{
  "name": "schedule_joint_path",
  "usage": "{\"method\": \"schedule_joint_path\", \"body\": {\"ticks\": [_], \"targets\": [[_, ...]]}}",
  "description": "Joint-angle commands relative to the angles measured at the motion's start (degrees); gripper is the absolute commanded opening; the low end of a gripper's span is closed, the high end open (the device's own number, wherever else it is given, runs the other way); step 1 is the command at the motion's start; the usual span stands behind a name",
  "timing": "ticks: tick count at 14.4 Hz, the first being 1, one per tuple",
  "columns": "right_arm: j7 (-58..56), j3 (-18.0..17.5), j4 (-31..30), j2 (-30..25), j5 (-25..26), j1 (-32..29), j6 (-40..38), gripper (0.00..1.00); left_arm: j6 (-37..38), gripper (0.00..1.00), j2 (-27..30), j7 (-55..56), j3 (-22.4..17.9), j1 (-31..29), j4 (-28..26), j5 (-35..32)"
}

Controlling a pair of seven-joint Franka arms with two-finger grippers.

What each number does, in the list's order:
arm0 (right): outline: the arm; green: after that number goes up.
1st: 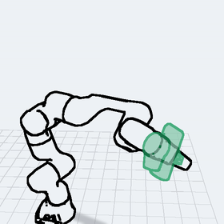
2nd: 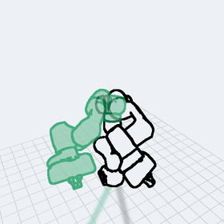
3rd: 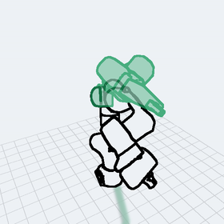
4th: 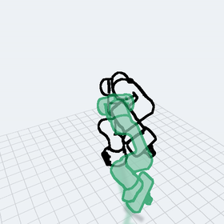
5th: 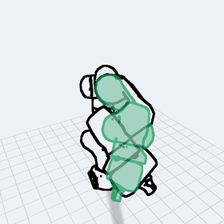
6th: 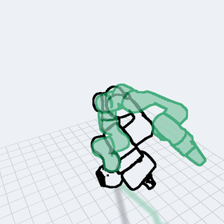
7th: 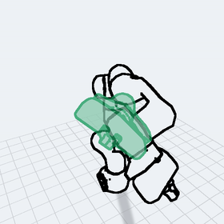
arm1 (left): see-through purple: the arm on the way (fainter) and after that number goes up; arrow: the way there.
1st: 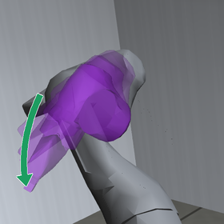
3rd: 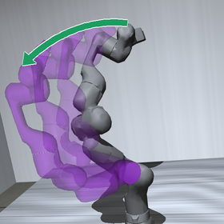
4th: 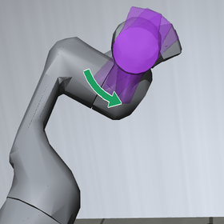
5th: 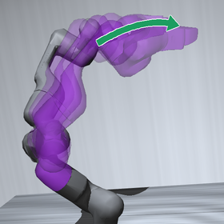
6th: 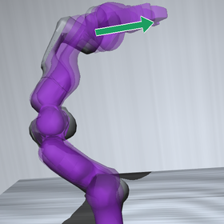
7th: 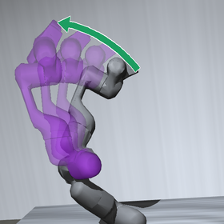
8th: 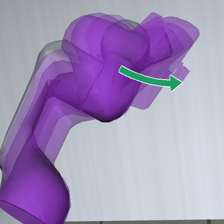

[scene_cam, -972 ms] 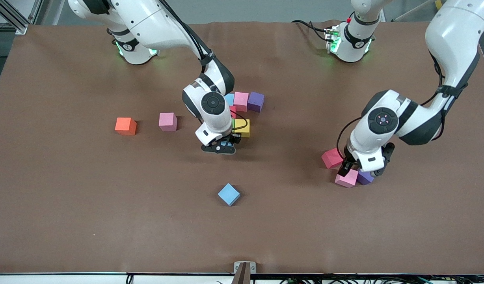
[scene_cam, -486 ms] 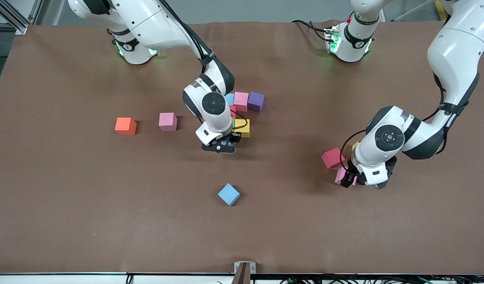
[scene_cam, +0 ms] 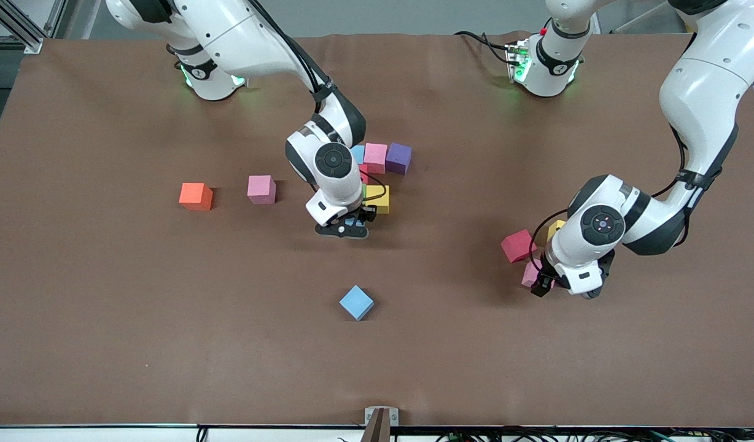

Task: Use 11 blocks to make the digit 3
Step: 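Lower the left gripper onto the pink cube and grasp it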

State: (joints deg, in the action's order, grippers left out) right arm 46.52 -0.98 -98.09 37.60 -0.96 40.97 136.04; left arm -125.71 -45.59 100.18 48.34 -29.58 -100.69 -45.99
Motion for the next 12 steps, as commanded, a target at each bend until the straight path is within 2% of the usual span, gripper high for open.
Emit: {"method": "schedule_joint_path", "body": {"ticks": [1, 4, 5, 6, 7, 8, 9, 12], "targets": [[-0.9, -1.0, 0.2, 0.1, -0.2, -1.1, 0.5, 0.03, -1.6, 1.0, -0.7, 1.0, -1.0, 0.3, -0.1, -0.9], [-0.8, -1.0, 0.8, 0.5, -0.2, -1.1, 0.5, 0.03, -2.1, 1.0, -1.2, 1.0, -1.7, 0.5, -0.5, -1.1], [-0.8, -1.0, 0.8, 0.5, -0.2, -1.0, 0.5, 0.03, -2.3, 0.94, -1.2, 1.2, -1.7, 0.5, -0.5, -1.1], [-0.8, -1.0, 0.8, 0.5, -0.2, -1.0, 0.5, 0.03, -2.4, 0.78, -1.3, 1.7, -1.8, 0.5, -0.5, -1.1], [-0.8, -1.0, 0.8, 0.5, -0.2, -0.9, 0.5, 0.03, -2.4, 0.55, -1.4, 1.9, -1.8, 0.5, -0.5, -1.1], [-0.8, -1.0, 0.8, 0.5, -0.2, -0.9, 0.5, 0.03, -2.4, 0.4, -1.3, 1.9, -1.8, 0.4, -0.4, -1.1], [-0.8, -1.0, 0.7, 0.5, -0.2, -0.9, 0.5, 0.03, -2.4, 0.29, -0.9, 2.0, -1.7, 0.2, -0.4, -1.1], [-0.8, -1.0, 0.8, 1.0, -0.2, -0.9, 0.5, 0.03, -2.0, 0.24, 0.1, 7.5, -0.5, 0.6, 0.4, -0.6]]}}
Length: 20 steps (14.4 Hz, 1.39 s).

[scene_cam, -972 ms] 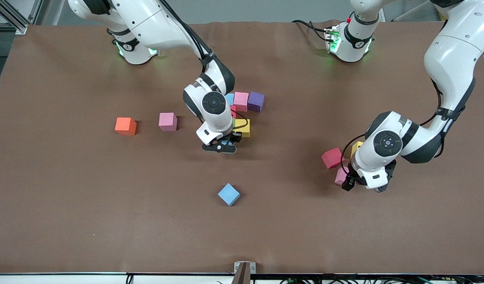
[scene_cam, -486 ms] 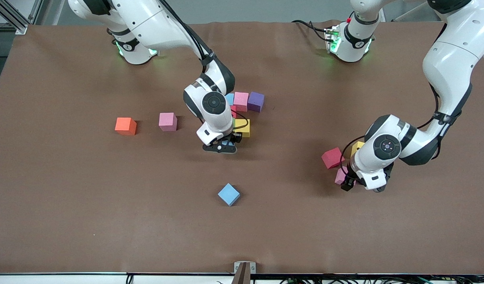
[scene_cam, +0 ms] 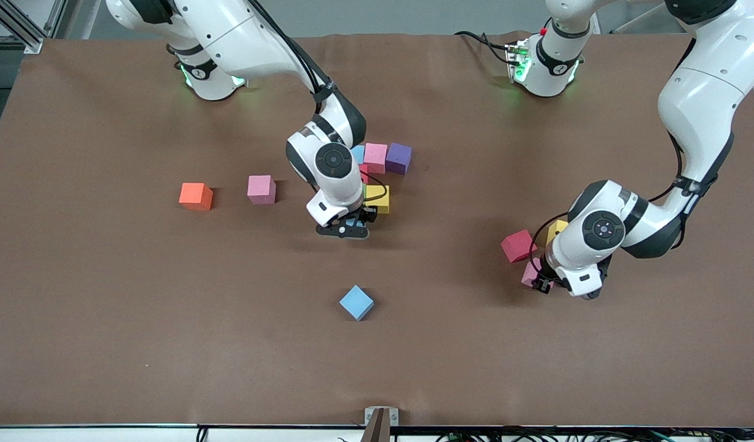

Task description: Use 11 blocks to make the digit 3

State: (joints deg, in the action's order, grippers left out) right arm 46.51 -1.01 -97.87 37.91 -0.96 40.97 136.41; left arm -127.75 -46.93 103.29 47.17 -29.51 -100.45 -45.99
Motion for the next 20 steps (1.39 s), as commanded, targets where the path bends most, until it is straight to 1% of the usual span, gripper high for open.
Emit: {"method": "schedule_joint_path", "body": {"ticks": [1, 4, 5, 6, 7, 8, 10, 14, 17, 20], "targets": [[-0.9, -0.9, 0.6, 0.7, -0.1, -0.9, 0.2, 0.03, 0.3, 0.23, 1.5, 7.6, 1.9, 0.9, 0.7, -0.5], [-0.9, -0.9, 0.6, 0.8, -0.1, -0.9, 0.1, 0.07, 1.8, 0.22, 2.0, 15.0, 3.7, 2.9, 1.3, -0.5], [-0.9, -0.9, 0.6, 0.8, -0.1, -0.9, 0.1, 0.09, 2.1, 0.22, 2.1, 17.3, 4.3, 3.6, 1.3, -0.5], [-0.9, -0.9, 0.6, 0.8, -0.1, -0.9, 0.1, 0.16, 2.7, 0.22, 2.1, 19.8, 5.0, 4.6, 1.3, -0.4], [0.0, -0.9, 0.6, 0.8, -0.3, -1.0, 0.1, 0.41, 3.5, 0.22, 2.2, 22.5, 5.2, 6.5, 1.3, -0.4], [0.1, -0.9, 0.7, 0.8, -0.3, -1.1, 0.1, 0.99, 4.3, 0.22, 2.4, 25.1, 5.3, 8.2, 1.4, -0.2], [0.3, -0.9, 0.7, 0.8, -0.5, -1.4, 0.1, 1.0, 4.6, 0.22, 2.5, 31.1, 5.4, 11.6, 1.2, -0.1], [-0.4, -0.9, 1.2, 0.2, -0.5, -1.9, -0.7, 1.0, 4.9, 0.23, 2.1, 39.5, 5.6, 18.2, 1.3, -0.3], [-0.5, -1.0, 1.2, -1.9, -0.7, -3.5, -2.0, 1.0, 4.9, 0.23, 2.2, 44.6, 5.6, 21.5, 0.5, -0.3], [0.2, -0.9, 1.0, -4.1, -2.5, -5.6, -3.6, 1.0, 4.9, 0.23, 1.7, 48.7, 5.6, 24.8, -0.4, -0.2]]}}
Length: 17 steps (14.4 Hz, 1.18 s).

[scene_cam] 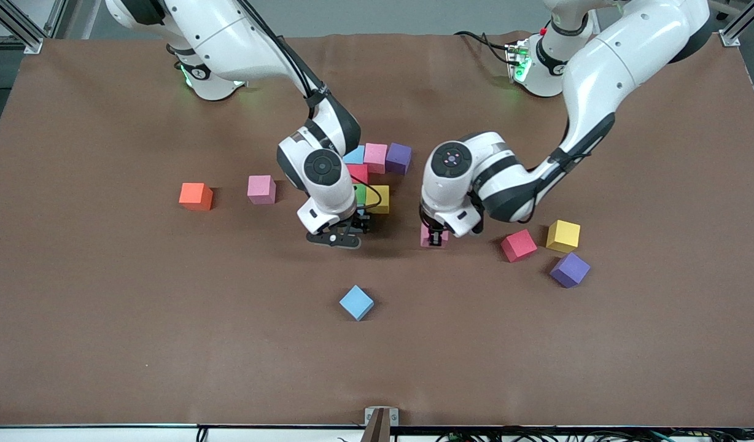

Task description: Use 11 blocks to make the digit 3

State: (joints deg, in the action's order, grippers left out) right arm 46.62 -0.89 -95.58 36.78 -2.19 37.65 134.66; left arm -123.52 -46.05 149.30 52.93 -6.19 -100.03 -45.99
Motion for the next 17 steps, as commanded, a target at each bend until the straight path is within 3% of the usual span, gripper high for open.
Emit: {"method": "schedule_joint_path", "body": {"ticks": [1, 7, 10, 13, 17], "targets": [[0.3, -0.7, -1.5, -4.1, -1.3, -2.8, -2.5, 1.0, 0.7, 0.23, 0.6, 3.9, -0.3, 2.2, -1.0, -0.2], [0.5, -0.5, -1.5, -8.7, -1.1, -13.7, -16.0, 1.0, 0.5, 0.23, 0.7, 9.2, -0.4, 5.7, -4.4, -0.3], [0.6, -0.5, -0.5, -8.7, -0.4, -15.2, -17.1, 1.0, 0.3, 0.23, 0.1, 11.9, -0.5, 7.5, -4.5, -0.5], [4.2, -0.5, 4.4, -7.9, -0.4, -14.4, -18.0, 1.0, -0.3, 0.23, -0.2, 12.1, -2.1, 9.8, -4.0, -0.4], [13.9, -0.5, 15.4, 0.2, -0.3, -11.9, -18.9, 1.0, -2.2, 0.23, -0.3, 13.9, -4.1, 12.0, -3.7, 0.0]]}}
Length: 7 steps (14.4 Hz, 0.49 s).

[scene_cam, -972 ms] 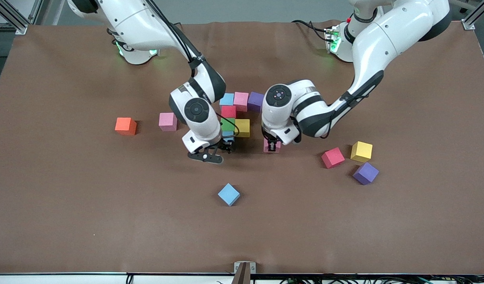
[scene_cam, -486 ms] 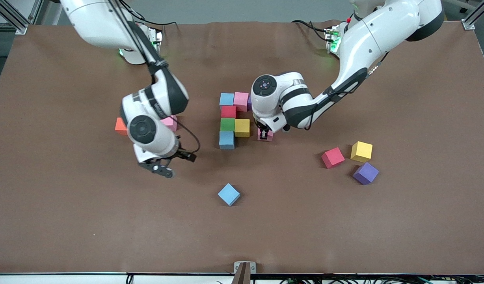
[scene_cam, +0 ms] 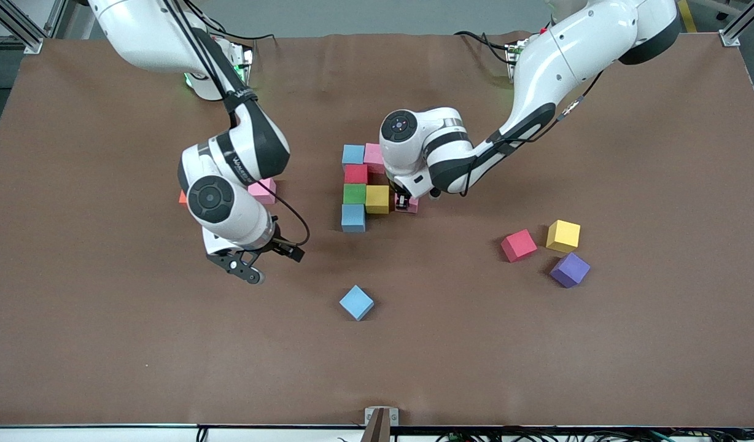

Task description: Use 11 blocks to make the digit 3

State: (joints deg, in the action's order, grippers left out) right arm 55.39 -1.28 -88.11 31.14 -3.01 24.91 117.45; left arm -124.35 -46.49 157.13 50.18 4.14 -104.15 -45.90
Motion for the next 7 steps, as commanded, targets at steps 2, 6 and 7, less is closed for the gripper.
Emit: {"method": "schedule_joint_path", "body": {"ticks": [2, 6, 7], "targets": [[7.0, -0.1, 12.4, 8.8, 0.6, 1.2, -2.8, 1.0, -1.9, 0.23, 0.2, 6.8, -1.5, 1.7, 0.5, 0.0], [12.0, -0.1, 22.5, 16.0, 0.5, 1.9, -2.9, 1.0, -2.0, 0.23, 0.1, 8.8, -1.5, 1.8, 1.0, 0.1], [12.1, -0.1, 24.5, 17.5, 0.6, 2.2, -2.9, 1.0, -2.0, 0.23, 0.1, 9.0, -1.5, 1.8, 1.1, 0.1]]}}
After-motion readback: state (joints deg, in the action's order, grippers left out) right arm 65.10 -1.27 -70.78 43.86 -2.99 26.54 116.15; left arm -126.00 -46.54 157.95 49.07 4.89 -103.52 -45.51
